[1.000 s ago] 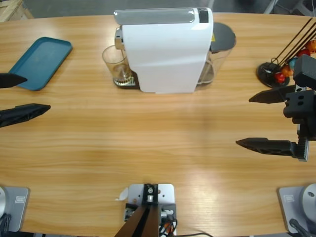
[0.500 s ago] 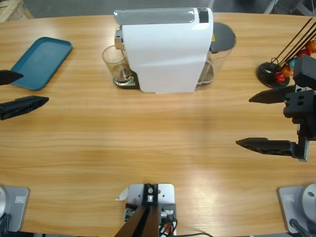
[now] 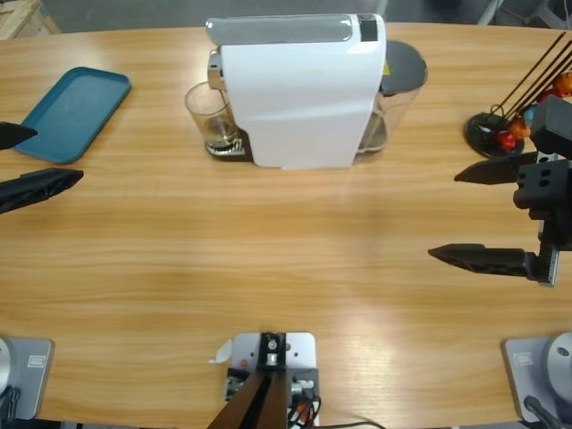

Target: Pour coffee

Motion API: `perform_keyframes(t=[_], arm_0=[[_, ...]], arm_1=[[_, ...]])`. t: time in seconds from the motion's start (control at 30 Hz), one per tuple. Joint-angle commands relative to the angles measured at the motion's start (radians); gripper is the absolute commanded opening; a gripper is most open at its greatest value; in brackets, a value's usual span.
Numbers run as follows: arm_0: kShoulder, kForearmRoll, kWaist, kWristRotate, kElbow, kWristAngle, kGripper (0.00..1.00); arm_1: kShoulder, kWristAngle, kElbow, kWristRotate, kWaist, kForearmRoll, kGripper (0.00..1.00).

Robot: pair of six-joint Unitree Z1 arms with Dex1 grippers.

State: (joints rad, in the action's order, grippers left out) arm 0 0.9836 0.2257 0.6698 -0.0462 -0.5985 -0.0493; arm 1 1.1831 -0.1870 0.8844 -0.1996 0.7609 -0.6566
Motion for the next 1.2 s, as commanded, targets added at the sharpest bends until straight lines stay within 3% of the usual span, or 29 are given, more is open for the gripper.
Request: perform_keyframes(t=[0.03,0.73,0.93,1.2], arm_0=[[0.012,-0.017,0.013,0.014,0.04,-0.009,0.954],[0.031,-0.017,0.013,0.016,0.04,0.0,0.954],[0.029,-0.016,0.013,0.016,0.04,0.002,0.954],[0.037,-0.016,0.013,0.016,0.039,0.005,0.954]], arm_1=[[-0.03,0.047,-0.038,0.044,0.012,0.017,1.0],[-0.037,0.097,-0.043,0.046,0.012,0.026,0.994],[-0.055,0.095,-0.051,0.051,0.012,0.035,0.931],[-0.058,0.095,-0.052,0.052,0.013,0.036,0.977]])
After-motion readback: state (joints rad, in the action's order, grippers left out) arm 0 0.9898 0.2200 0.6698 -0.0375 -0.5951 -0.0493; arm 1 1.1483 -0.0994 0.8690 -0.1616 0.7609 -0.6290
